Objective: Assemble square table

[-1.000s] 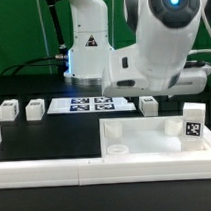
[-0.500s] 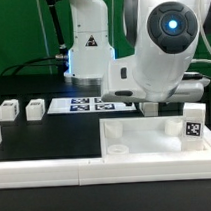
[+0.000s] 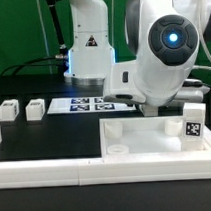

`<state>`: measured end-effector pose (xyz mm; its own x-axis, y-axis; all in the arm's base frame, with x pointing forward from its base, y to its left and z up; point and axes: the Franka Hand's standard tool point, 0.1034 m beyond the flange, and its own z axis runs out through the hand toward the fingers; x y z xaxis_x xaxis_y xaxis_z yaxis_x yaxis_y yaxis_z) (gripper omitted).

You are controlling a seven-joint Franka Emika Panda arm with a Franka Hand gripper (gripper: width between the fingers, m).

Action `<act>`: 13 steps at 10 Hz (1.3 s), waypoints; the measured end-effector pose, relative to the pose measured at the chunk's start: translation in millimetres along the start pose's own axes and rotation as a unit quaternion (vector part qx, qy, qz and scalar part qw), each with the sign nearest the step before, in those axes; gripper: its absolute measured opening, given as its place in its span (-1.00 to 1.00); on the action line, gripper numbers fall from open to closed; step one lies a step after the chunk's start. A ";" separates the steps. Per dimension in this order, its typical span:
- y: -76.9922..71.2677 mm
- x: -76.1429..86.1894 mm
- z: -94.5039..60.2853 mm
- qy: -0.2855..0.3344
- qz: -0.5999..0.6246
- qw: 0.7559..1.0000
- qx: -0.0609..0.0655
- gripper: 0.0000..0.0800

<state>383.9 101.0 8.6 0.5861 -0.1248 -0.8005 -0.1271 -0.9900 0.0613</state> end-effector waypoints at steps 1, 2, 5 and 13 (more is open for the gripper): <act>0.3 0.1 0.0 0.000 0.000 1.000 0.000 0.30; 0.6 0.2 0.0 0.000 0.001 1.000 0.001 -0.04; 1.3 0.3 -0.3 0.000 0.001 1.000 0.001 -0.27; 55.8 -31.6 -105.9 0.051 -0.049 0.997 0.003 -0.27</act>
Offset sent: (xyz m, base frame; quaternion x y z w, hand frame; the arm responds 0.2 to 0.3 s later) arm 0.0000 0.0000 0.0000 0.0000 0.0000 0.0000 1.0000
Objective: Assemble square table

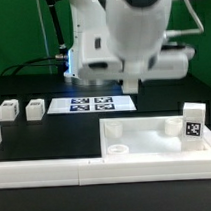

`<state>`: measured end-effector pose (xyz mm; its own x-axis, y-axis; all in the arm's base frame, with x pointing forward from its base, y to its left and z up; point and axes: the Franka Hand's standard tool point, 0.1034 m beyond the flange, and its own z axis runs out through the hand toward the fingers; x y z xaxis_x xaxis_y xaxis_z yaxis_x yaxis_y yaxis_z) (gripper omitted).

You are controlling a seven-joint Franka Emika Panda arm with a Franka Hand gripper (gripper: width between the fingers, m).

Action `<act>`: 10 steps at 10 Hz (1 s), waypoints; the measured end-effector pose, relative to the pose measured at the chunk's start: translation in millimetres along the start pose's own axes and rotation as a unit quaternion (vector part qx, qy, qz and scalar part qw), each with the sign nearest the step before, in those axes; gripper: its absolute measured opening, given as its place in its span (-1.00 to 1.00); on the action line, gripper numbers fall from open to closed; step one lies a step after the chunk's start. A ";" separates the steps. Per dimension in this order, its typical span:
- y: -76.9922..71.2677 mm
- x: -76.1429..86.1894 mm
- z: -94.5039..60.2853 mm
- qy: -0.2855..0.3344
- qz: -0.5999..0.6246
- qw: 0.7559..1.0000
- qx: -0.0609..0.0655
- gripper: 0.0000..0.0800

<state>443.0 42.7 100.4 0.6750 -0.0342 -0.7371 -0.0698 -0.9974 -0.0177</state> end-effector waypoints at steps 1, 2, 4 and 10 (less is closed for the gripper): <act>7.2 -10.5 -14.1 0.005 0.002 1.000 0.001 -0.27; 6.8 0.9 -13.0 0.041 0.004 0.999 0.001 -0.27; 4.9 0.6 -15.6 0.102 0.000 0.995 0.004 -0.27; 15.2 47.1 -104.2 0.343 0.000 0.939 0.002 -0.27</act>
Offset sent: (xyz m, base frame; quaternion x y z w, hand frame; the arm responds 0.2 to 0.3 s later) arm 0.0000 0.0000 0.0000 0.0000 0.1296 0.0000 0.9916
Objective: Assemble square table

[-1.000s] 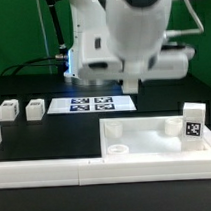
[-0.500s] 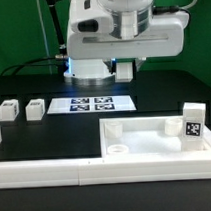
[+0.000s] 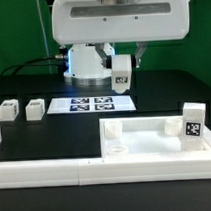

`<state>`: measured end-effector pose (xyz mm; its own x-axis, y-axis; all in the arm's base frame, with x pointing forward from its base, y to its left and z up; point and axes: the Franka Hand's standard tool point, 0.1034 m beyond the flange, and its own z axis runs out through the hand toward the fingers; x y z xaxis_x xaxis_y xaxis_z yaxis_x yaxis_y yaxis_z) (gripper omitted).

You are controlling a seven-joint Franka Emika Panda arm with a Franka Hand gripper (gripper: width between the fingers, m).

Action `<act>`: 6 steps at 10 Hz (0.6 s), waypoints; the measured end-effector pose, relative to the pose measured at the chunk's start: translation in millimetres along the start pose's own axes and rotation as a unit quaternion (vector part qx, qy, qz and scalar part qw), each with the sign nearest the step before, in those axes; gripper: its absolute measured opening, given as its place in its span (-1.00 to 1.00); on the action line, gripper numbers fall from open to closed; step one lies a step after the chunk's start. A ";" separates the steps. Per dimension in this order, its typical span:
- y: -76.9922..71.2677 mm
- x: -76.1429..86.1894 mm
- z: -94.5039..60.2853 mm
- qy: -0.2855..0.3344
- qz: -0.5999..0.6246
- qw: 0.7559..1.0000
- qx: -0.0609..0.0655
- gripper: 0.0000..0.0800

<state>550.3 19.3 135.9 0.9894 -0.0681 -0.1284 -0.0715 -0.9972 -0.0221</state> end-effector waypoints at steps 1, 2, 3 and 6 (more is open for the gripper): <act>0.3 -3.0 0.8 0.020 0.000 1.000 0.001 -0.27; 0.9 4.3 -0.2 0.065 0.000 0.998 0.000 -0.27; 1.1 5.4 0.4 0.106 -0.001 0.994 -0.002 -0.27; 5.4 12.9 1.5 0.212 -0.001 0.977 -0.009 -0.27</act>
Offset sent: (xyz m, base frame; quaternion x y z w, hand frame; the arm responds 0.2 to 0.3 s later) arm 0.0000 0.0000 0.0000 0.0000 0.1938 0.0000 0.9810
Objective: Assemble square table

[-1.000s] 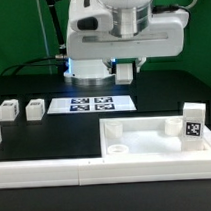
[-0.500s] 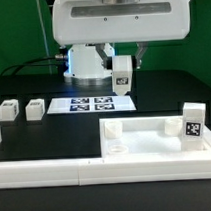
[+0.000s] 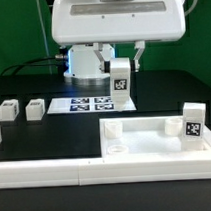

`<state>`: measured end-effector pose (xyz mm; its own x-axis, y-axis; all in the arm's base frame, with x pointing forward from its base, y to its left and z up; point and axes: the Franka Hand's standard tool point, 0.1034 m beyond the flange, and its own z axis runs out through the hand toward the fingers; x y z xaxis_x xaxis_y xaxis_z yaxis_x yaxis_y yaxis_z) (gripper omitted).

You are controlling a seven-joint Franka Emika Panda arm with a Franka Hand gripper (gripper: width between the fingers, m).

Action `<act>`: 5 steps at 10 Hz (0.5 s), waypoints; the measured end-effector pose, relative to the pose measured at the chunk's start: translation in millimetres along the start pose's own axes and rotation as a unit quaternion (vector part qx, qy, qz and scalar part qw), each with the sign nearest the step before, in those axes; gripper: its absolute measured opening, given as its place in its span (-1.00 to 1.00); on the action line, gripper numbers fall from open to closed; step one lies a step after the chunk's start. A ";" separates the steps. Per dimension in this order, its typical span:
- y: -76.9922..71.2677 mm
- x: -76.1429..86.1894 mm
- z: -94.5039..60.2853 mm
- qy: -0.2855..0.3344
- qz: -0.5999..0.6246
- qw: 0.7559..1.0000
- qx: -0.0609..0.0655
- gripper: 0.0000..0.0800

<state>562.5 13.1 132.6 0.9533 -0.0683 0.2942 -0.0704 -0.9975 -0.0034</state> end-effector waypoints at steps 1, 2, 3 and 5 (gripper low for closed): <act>7.3 9.8 9.7 0.026 0.002 1.000 -0.007 -0.27; 9.4 27.9 13.9 0.073 0.002 0.997 -0.014 -0.27; 7.3 40.5 14.8 0.114 -0.002 0.993 -0.018 -0.27; 3.2 44.9 14.1 0.128 -0.008 0.992 -0.019 -0.27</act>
Offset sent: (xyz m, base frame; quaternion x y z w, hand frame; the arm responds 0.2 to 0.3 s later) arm 0.0515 -0.0117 0.0330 -0.0822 0.1883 -0.0370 0.9780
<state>609.3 6.7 132.3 0.8486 -0.0405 0.5275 -0.0716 -0.9967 0.0387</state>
